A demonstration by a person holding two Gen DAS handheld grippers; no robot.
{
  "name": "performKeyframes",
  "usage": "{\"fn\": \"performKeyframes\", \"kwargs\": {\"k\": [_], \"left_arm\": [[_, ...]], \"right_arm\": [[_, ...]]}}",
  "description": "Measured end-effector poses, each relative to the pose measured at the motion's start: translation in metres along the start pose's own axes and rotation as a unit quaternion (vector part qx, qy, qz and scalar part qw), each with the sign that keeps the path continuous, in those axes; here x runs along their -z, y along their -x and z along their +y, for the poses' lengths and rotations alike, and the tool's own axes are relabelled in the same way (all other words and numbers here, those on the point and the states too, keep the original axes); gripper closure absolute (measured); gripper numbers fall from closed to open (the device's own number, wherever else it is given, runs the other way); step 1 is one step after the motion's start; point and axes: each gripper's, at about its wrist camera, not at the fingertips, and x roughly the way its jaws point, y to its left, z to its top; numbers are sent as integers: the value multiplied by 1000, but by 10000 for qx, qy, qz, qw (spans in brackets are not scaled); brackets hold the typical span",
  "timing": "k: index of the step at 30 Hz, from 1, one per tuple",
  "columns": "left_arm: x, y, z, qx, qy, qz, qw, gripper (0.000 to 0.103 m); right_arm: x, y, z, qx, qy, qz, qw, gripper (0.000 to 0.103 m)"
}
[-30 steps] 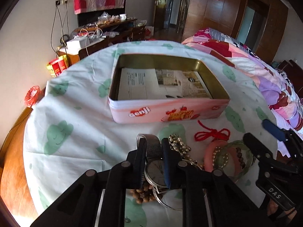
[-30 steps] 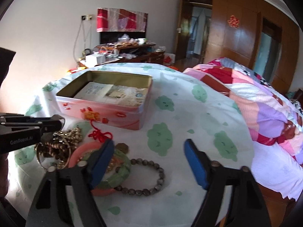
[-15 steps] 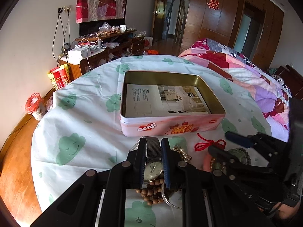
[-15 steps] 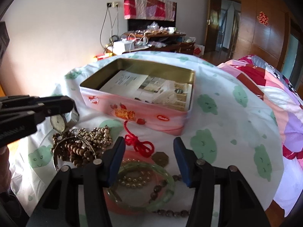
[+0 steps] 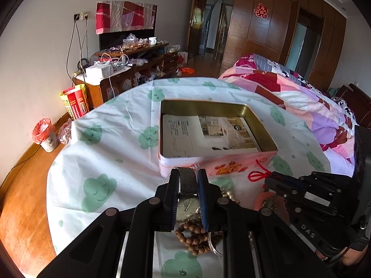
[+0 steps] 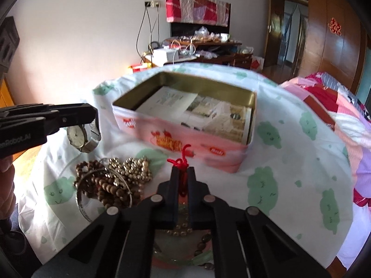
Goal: Organize jewelry
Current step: 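Lift the watch with the left gripper while the right gripper grasps the red knotted cord, then carry watch and red cord over the pink tin and open both grippers inside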
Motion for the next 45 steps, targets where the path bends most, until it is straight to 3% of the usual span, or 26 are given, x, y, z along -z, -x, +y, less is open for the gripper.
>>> {"fn": "performKeyframes", "kwargs": {"k": [9,23,45], "left_arm": [[-21,6,-1,9,-145,-167,9998,87],[-49,-9,-10,-104,-499,-214,9985,87],[-75,-61,-25,-254,-655,6,9975,87]], "right_arm": [[-27,24,0,-18,143,-383,9992,96],[-61,29,-18,92,86,-623,9980,96],[-85,-14,-46,377,-80,-538,9978,96]]}}
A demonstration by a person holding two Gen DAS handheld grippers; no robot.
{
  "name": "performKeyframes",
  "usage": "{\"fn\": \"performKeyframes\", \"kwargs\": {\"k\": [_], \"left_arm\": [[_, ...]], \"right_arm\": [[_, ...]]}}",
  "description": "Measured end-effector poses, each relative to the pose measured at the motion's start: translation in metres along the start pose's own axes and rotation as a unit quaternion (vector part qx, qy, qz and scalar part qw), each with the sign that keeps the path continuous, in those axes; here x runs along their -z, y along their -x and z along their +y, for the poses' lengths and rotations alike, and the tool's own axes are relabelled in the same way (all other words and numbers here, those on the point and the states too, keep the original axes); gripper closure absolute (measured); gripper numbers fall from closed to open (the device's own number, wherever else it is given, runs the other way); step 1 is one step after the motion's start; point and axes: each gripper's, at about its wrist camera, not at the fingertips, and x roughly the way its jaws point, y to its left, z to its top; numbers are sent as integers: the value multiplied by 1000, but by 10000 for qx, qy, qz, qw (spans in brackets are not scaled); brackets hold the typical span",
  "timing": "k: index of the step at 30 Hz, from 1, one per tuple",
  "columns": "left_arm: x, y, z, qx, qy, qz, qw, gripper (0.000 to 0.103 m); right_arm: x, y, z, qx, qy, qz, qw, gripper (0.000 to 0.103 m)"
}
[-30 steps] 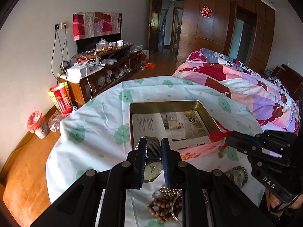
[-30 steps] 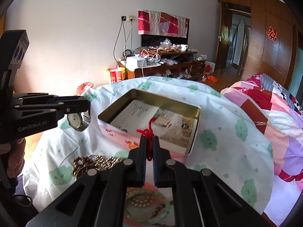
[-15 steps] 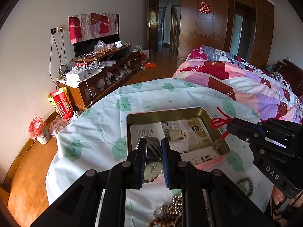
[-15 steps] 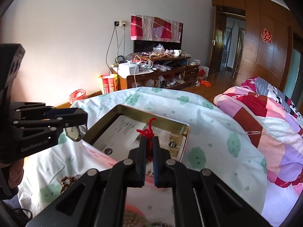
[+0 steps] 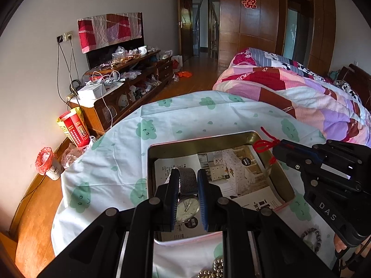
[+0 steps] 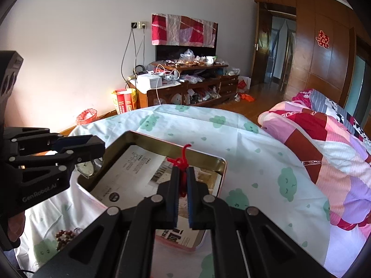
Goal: Organize jewelry
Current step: 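Carry watch and red cord over the pink tin and open both grippers inside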
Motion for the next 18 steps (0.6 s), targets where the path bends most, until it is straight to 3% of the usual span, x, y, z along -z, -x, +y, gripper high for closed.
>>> {"fn": "performKeyframes", "kwargs": {"k": [18], "left_arm": [[4,-34,6,-103,-7,304,9995,87]], "right_arm": [[2,-36,-10,79,-8,331,9994,96]]}}
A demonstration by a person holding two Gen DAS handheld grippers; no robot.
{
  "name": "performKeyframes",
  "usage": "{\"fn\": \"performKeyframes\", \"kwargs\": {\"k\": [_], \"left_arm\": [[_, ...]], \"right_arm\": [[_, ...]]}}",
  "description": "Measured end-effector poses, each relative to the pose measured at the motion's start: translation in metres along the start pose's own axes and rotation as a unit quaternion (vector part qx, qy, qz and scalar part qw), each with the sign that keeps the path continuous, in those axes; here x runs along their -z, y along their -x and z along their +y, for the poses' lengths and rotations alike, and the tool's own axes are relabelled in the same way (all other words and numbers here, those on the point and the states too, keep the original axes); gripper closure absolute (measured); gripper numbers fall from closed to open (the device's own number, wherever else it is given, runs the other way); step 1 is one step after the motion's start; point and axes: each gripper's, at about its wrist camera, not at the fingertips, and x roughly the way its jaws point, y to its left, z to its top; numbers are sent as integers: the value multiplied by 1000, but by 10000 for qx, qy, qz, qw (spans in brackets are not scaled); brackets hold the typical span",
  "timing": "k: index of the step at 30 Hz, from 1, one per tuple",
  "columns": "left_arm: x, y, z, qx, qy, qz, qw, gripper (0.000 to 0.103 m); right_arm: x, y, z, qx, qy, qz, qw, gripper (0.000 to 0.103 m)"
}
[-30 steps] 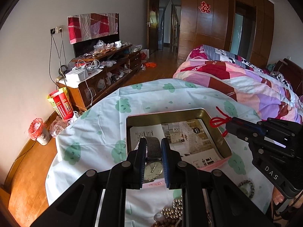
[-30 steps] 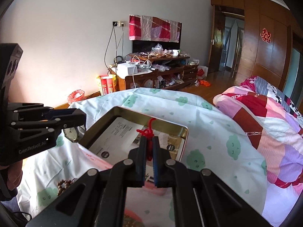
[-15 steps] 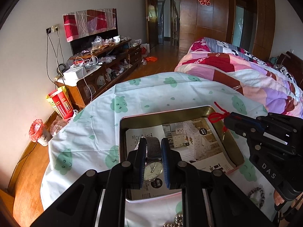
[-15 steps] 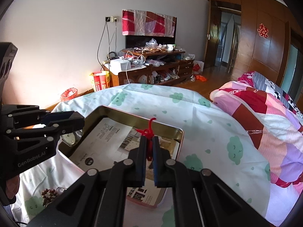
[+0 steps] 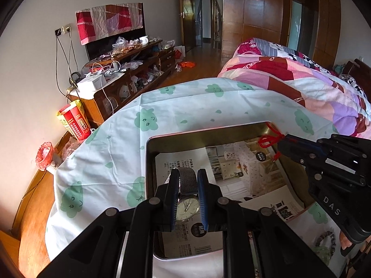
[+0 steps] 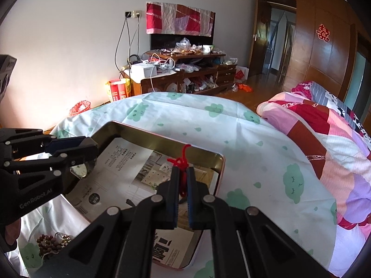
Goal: Organize jewelry
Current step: 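Carry watch and red cord over the pink tin and open both grippers inside, then withdraw both grippers from the tin back toward the jewelry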
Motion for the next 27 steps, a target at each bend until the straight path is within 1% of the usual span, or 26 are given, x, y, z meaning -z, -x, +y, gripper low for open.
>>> {"fn": "performKeyframes", "kwargs": {"k": [13,16,18,19,20,21,22,23,25,27], "left_arm": [[2,-11,5,-17,-7,115,9999,87],[3,-13,5,-20,-25,83,10000,87],[3,-14,4,-59,-116,65,9999,85],[4,-13,3,-134,-150,23,9998,82],[5,-12,2,-237,-175,-18,9996,70],[6,-9,2,-333,-168,-65,9993,49],[6,-6,4,-430,-122,-159,9989,41],[7,-3,7,-472,-74,-261,9985,35],[6,1,12,-401,2,-281,9988,35],[8,3,18,-424,110,-242,9987,35]], "right_arm": [[3,-10,4,71,113,160,9998,96],[3,-11,5,73,118,164,9998,96],[3,-11,5,79,115,143,9998,93],[4,-12,5,99,114,140,9998,85],[5,-12,5,118,107,134,9998,68],[6,-11,5,146,75,111,9998,57],[7,-10,3,164,31,64,9998,41],[8,-8,3,180,1,5,9998,37],[9,-5,2,236,-9,-8,9997,37],[10,-3,1,249,-31,15,9997,37]]}}
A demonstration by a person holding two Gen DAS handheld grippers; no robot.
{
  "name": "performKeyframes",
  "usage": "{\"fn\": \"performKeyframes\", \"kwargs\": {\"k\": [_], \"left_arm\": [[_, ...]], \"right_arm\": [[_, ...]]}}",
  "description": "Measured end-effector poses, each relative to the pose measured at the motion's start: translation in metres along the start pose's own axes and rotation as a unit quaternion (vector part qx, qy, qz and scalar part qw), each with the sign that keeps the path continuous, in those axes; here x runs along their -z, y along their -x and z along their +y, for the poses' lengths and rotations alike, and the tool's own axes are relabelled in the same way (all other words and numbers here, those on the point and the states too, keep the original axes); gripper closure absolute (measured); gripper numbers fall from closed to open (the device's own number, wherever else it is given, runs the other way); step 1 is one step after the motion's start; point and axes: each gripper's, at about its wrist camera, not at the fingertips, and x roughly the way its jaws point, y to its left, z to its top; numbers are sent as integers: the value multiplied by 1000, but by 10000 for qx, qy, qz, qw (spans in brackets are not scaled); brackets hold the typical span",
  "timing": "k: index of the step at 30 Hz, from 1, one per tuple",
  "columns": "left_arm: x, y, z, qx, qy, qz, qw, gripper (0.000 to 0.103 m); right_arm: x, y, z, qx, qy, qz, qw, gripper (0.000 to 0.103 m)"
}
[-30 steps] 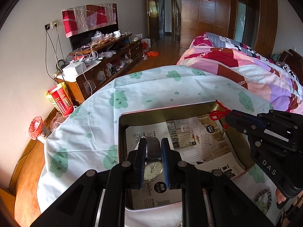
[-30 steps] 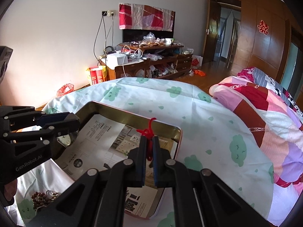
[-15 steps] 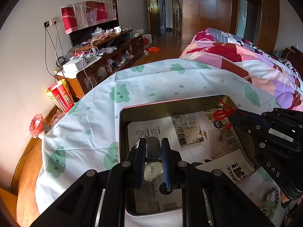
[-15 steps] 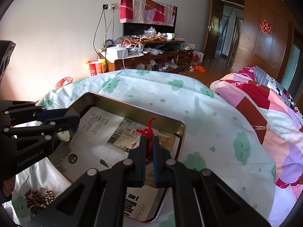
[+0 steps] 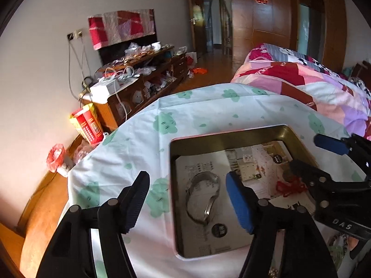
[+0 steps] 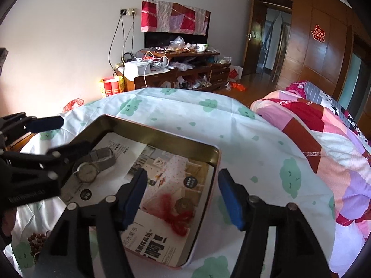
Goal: Organize jewelry
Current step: 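Withdraw both grippers from the tin back toward the jewelry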
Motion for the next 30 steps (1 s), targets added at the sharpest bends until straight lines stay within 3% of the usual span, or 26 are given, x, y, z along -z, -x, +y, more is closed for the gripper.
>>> {"fn": "performKeyframes", "kwargs": {"k": [12,19,30], "left_arm": [[41,42,18,-201,161,102,9996,35],[79,77,4,-181,141,248,9994,35],[121,97,-27,-7,-186,506,9985,35]], "right_arm": [[15,27,3,66,-113,25,9999,37],[43,56,13,89,-162,53,9998,33],[95,104,10,236,-475,94,9985,33]]}}
